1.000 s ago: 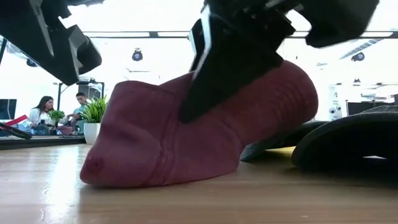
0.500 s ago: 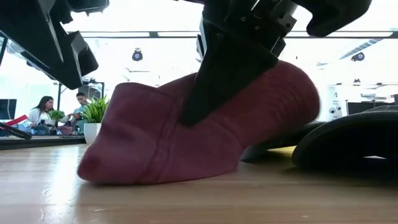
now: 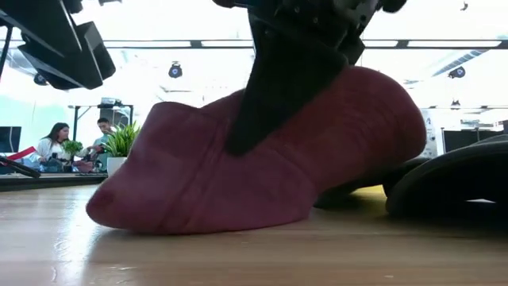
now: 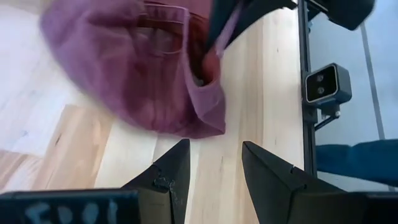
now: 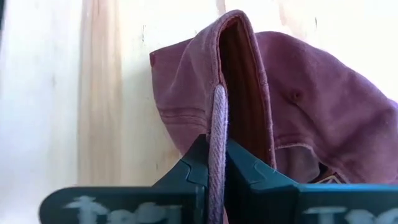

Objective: Pick & Place hat
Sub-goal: Put the red cap into the yellow bin, then put the top black cap into the blue bin

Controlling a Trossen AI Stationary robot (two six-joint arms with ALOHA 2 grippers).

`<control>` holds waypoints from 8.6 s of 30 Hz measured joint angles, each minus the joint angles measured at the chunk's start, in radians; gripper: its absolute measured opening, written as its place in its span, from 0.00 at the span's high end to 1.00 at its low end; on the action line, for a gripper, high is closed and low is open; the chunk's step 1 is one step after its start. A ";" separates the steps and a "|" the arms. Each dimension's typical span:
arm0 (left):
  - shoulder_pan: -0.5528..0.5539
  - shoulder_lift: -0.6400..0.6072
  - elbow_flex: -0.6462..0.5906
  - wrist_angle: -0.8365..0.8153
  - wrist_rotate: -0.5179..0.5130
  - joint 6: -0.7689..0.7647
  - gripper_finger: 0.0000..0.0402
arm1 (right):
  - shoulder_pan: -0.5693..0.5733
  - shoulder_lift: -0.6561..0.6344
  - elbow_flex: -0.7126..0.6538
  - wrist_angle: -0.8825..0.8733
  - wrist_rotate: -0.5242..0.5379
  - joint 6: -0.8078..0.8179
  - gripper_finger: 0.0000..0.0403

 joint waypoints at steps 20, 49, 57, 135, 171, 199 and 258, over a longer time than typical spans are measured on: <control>-0.108 -0.285 -0.066 -0.227 -0.411 -0.288 0.65 | -0.074 -0.499 -0.144 0.010 0.272 0.367 0.97; 0.513 -0.272 -0.068 0.123 -0.054 0.074 0.65 | -0.758 -1.114 -1.476 1.510 0.276 0.940 0.97; 0.596 -0.204 -0.068 0.229 0.053 0.076 0.65 | -0.822 -0.857 -1.386 1.811 0.213 0.905 0.97; 0.611 -0.104 -0.068 0.260 0.135 0.123 0.65 | -0.867 -0.993 -0.977 0.217 -0.201 0.374 0.55; 0.613 -0.104 -0.068 0.264 0.127 0.089 0.65 | -1.127 -0.719 -0.749 0.088 -0.199 0.046 0.66; 0.614 -0.104 -0.072 0.264 0.101 0.069 0.65 | -1.130 -0.598 -0.678 -0.101 -0.037 -0.686 0.63; 0.320 -0.104 -0.155 0.247 0.153 -0.004 0.65 | 0.091 -0.496 -0.700 0.314 0.037 1.553 0.63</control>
